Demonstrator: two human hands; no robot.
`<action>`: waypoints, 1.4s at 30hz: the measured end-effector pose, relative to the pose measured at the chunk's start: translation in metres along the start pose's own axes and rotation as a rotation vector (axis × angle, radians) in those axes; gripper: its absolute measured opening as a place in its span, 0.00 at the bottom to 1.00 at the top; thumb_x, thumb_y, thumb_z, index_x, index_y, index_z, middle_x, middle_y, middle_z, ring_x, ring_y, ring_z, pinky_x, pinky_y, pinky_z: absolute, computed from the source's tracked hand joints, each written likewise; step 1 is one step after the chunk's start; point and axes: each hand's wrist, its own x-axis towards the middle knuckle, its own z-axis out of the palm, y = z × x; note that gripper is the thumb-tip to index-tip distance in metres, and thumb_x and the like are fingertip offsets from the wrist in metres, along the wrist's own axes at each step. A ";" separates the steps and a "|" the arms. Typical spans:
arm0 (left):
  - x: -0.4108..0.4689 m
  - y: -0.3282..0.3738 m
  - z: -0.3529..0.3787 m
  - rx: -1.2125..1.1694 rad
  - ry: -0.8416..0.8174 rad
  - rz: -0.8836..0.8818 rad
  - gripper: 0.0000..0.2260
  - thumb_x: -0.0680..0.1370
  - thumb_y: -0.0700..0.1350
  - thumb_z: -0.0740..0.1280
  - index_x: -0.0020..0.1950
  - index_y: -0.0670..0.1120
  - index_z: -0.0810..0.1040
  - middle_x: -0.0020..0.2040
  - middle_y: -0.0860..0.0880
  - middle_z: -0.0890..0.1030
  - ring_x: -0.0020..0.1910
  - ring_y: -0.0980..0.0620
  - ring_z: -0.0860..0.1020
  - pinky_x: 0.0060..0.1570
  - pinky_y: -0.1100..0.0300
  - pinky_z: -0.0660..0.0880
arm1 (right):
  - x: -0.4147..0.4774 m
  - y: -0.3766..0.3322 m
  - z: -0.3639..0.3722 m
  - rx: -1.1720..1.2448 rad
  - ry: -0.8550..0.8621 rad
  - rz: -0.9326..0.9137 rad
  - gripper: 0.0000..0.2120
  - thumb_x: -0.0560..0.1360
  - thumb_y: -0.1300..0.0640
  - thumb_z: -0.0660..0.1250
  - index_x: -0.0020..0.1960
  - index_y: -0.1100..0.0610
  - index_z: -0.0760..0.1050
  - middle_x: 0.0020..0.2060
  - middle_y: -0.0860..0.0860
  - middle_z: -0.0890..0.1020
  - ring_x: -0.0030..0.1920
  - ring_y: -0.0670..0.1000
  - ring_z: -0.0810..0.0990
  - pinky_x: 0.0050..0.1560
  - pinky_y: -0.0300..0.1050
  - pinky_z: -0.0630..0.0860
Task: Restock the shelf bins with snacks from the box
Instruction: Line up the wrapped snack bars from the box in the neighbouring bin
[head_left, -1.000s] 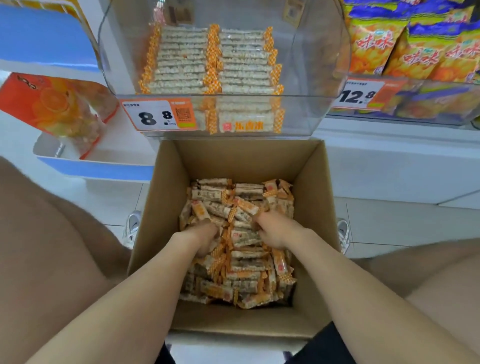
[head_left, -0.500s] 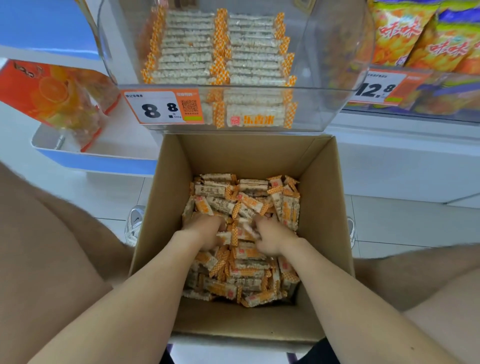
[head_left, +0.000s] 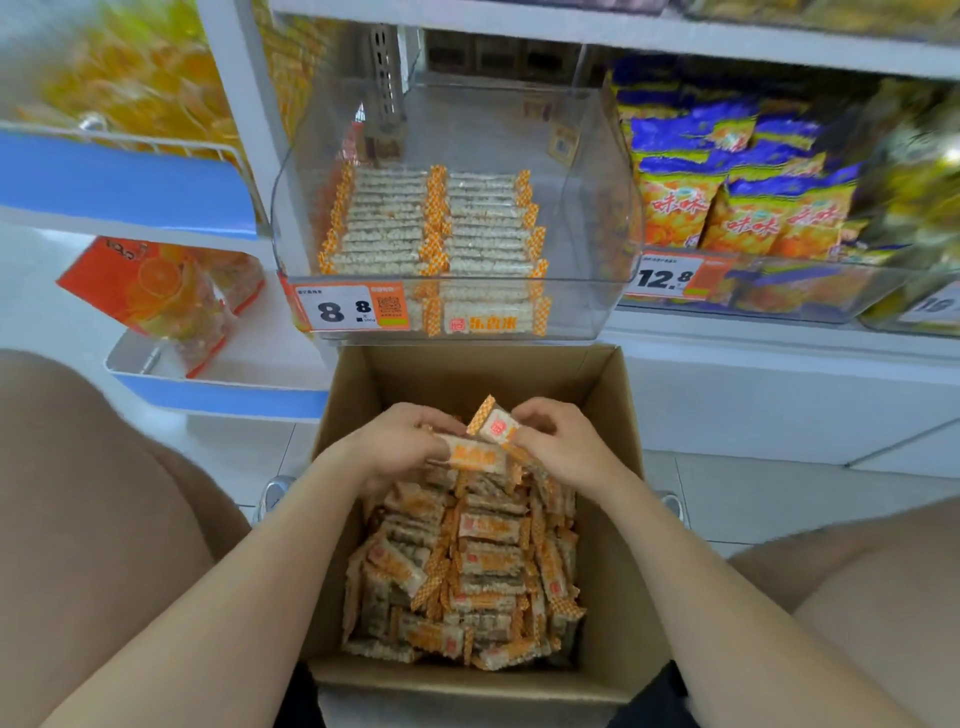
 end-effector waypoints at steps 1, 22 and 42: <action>-0.008 0.007 0.000 -0.125 -0.030 0.017 0.17 0.77 0.32 0.68 0.60 0.49 0.86 0.61 0.44 0.84 0.59 0.45 0.82 0.58 0.49 0.82 | -0.004 -0.005 -0.001 -0.021 -0.012 -0.033 0.10 0.77 0.47 0.71 0.57 0.44 0.83 0.53 0.41 0.84 0.55 0.42 0.81 0.60 0.47 0.79; -0.098 0.133 -0.026 0.251 0.336 0.719 0.22 0.77 0.50 0.77 0.68 0.58 0.75 0.60 0.56 0.78 0.54 0.59 0.81 0.53 0.58 0.79 | -0.082 -0.139 -0.086 -0.074 0.216 -0.415 0.19 0.76 0.56 0.72 0.61 0.40 0.72 0.55 0.41 0.83 0.55 0.40 0.82 0.49 0.35 0.78; 0.018 0.173 -0.060 1.111 0.089 0.334 0.47 0.72 0.77 0.33 0.82 0.54 0.62 0.85 0.49 0.56 0.84 0.43 0.50 0.79 0.33 0.53 | 0.120 -0.190 -0.099 -1.140 0.690 -0.004 0.21 0.80 0.65 0.64 0.72 0.62 0.66 0.58 0.61 0.83 0.59 0.63 0.82 0.42 0.51 0.69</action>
